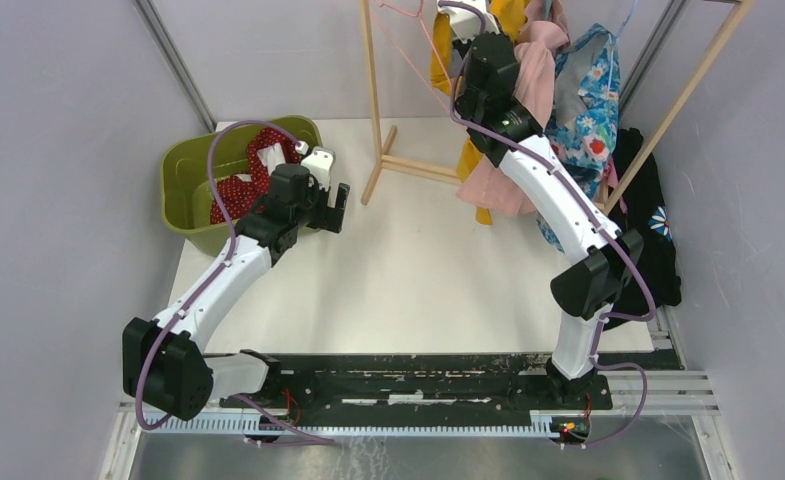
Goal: Remove the skirt from the hanger
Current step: Pick up the hanger from the clothesline.
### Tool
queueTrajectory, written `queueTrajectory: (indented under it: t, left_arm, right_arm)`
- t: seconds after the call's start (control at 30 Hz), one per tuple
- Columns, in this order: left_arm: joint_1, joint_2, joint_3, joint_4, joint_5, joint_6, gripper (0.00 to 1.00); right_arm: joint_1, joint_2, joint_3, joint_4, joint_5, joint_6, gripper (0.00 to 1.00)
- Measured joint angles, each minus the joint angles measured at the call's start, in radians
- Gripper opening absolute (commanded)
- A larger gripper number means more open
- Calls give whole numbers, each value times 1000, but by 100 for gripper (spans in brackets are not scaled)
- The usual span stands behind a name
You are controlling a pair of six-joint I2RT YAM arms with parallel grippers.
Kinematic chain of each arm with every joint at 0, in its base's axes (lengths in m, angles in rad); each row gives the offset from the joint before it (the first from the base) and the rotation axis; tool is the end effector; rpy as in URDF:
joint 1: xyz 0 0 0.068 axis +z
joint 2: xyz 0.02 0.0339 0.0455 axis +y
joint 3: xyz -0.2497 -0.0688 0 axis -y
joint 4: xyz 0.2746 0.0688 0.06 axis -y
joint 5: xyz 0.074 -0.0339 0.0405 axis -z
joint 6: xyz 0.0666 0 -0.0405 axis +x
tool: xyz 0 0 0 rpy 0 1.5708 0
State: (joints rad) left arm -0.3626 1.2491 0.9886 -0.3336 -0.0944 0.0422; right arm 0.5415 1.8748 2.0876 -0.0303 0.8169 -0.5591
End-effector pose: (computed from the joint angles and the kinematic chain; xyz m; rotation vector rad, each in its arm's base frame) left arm 0.3183 -0.1141 0.2591 0.3815 2.1291 -0.0824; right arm 0.4261 0.1997 0.4901 -0.1042 1.4686 -0.5791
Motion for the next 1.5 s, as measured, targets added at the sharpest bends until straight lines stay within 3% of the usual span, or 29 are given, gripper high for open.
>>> queueTrajectory:
  t: [0.07, 0.13, 0.27, 0.57, 0.9, 1.2, 1.27, 1.43, 1.5]
  left_arm:
    - [0, 0, 0, 0, 0, 0, 99]
    - [0, 0, 0, 0, 0, 0, 99]
    - [0, 0, 0, 0, 0, 0, 99]
    - [0, 0, 0, 0, 0, 0, 99]
    - [0, -17, -16, -9, 0, 0, 99]
    - [0, -31, -31, -32, 0, 0, 99]
    - [0, -34, -31, -32, 0, 0, 99]
    - [0, -36, -35, -34, -2, 0, 99]
    - [0, -36, -35, -33, -3, 0, 99]
  right_arm:
    - [0, 0, 0, -2, 7, 4, 47]
    - [0, 0, 0, -8, 11, 33, 60]
    - [0, -2, 20, -47, 7, 156, 70]
    - [0, -6, 121, -286, 40, 564, 74]
    - [-32, 39, 237, -548, -33, 941, 66]
    - [-51, 93, 256, -645, -62, 1028, 62]
    - [-53, 113, 277, -649, -64, 1032, 52]
    - [-52, 139, 300, -664, -78, 1030, 2]
    - [-47, 139, 300, -666, -94, 1019, 1]
